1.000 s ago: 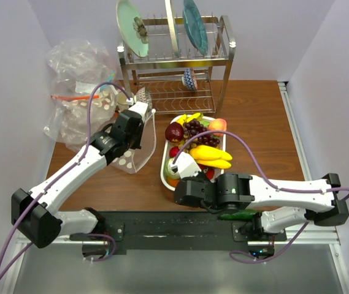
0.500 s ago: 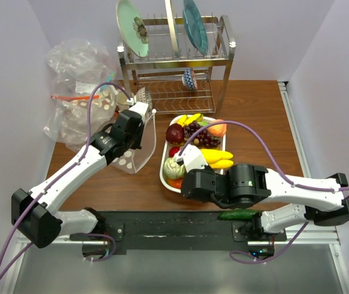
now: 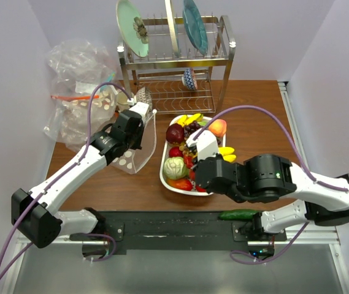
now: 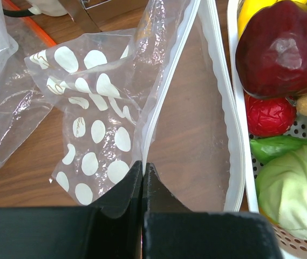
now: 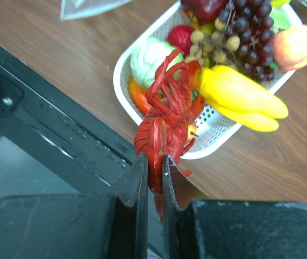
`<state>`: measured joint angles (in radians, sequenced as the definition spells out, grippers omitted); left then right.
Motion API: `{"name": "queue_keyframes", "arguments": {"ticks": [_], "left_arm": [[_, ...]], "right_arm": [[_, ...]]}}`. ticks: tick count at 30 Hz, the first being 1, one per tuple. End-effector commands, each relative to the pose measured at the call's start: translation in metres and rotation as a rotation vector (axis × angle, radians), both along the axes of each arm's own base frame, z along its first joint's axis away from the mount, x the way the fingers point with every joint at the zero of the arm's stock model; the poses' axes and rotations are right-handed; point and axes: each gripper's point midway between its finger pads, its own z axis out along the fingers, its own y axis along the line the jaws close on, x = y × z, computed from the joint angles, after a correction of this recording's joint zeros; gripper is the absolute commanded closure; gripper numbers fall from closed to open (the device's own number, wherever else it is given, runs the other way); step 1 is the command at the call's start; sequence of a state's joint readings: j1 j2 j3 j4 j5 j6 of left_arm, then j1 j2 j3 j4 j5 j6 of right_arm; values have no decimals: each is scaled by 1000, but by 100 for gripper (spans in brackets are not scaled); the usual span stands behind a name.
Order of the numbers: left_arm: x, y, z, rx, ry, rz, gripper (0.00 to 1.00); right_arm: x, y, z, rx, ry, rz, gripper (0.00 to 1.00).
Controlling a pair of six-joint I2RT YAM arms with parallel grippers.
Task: Place the food in the zip-top bag and seal the zipper
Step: Pick up the fake lobster from the bin, then place the fake lobster in the zipper food storage bag.
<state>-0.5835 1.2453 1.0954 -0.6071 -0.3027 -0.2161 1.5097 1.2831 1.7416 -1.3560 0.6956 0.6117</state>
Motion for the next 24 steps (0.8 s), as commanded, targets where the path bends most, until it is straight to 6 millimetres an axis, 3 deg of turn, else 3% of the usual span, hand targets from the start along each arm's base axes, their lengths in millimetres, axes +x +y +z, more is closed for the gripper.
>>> {"name": "queue_keyframes", "arguments": {"ticks": [1,10,17,24], "left_arm": [[6,-4,18,-36,-59,-18,100],[6,-4,18,-33,-58,-20,100],[6,-6,21,-44,-61,-25,100],[7,-6,30,-63,-77,-7,100]], "right_arm": [[6,-35,28,7,-56,-20,100],[-1,-25,80,245,-69,72,100],[-1,-28,124,407,-111,96,100],[-3,-27,175,692,-150,112,100]]}}
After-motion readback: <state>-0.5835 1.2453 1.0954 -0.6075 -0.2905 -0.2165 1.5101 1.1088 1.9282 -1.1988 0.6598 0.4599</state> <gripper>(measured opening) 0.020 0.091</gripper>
